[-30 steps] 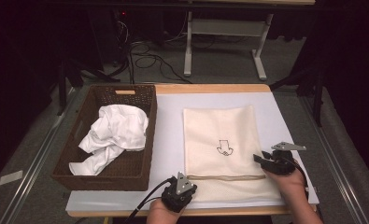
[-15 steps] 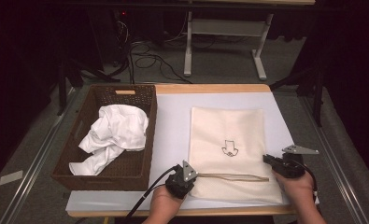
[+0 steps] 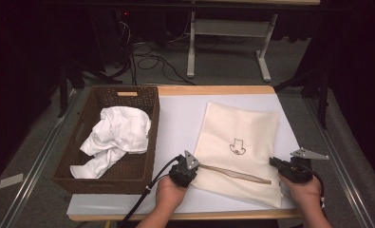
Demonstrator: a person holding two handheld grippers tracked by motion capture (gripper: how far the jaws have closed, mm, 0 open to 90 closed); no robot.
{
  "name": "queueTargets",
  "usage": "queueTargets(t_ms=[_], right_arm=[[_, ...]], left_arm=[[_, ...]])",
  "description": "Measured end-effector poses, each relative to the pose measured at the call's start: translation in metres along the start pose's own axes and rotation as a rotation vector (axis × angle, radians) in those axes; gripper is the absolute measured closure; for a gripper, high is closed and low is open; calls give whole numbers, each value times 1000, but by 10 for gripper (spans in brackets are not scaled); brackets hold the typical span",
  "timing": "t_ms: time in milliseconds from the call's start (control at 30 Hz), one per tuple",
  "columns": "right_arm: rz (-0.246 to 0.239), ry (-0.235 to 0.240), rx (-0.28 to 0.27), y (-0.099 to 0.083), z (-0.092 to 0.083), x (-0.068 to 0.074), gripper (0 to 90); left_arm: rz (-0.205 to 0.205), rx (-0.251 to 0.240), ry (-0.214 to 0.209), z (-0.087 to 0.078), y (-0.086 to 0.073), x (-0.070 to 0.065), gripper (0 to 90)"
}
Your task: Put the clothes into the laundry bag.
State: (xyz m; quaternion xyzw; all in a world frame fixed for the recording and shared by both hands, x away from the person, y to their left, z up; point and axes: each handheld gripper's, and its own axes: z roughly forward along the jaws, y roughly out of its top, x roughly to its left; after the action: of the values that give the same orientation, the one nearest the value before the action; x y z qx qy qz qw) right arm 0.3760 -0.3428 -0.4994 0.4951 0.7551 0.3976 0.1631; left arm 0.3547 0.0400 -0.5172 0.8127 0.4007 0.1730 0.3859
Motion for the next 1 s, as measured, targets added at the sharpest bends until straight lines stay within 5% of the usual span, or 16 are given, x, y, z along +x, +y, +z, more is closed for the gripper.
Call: queueTargets(t_ms=[100, 200, 300, 533, 667, 767, 1000], right_arm=[[13, -7, -6, -1, -2, 1, 643], [5, -65, -55, 2, -9, 4, 424], [10, -73, -103, 7, -15, 9, 255], [-21, -55, -121, 9, -16, 25, 249], [-18, -44, -116, 7, -17, 31, 285], [-33, -53, -124, 3, -19, 36, 294], [-64, -54, -161, -3, -22, 40, 258]], left_arm=[[-46, -35, -30, -13, -1, 4, 715], [-31, -91, -33, -28, -3, 5, 601], [-31, -122, -36, -37, -7, 6, 469], [-82, -139, -70, -40, -21, 9, 362], [-38, -142, -73, -42, -17, 7, 291], [-34, -132, -68, -42, -14, 7, 153], [1, -204, -60, -57, 0, 2, 8]])
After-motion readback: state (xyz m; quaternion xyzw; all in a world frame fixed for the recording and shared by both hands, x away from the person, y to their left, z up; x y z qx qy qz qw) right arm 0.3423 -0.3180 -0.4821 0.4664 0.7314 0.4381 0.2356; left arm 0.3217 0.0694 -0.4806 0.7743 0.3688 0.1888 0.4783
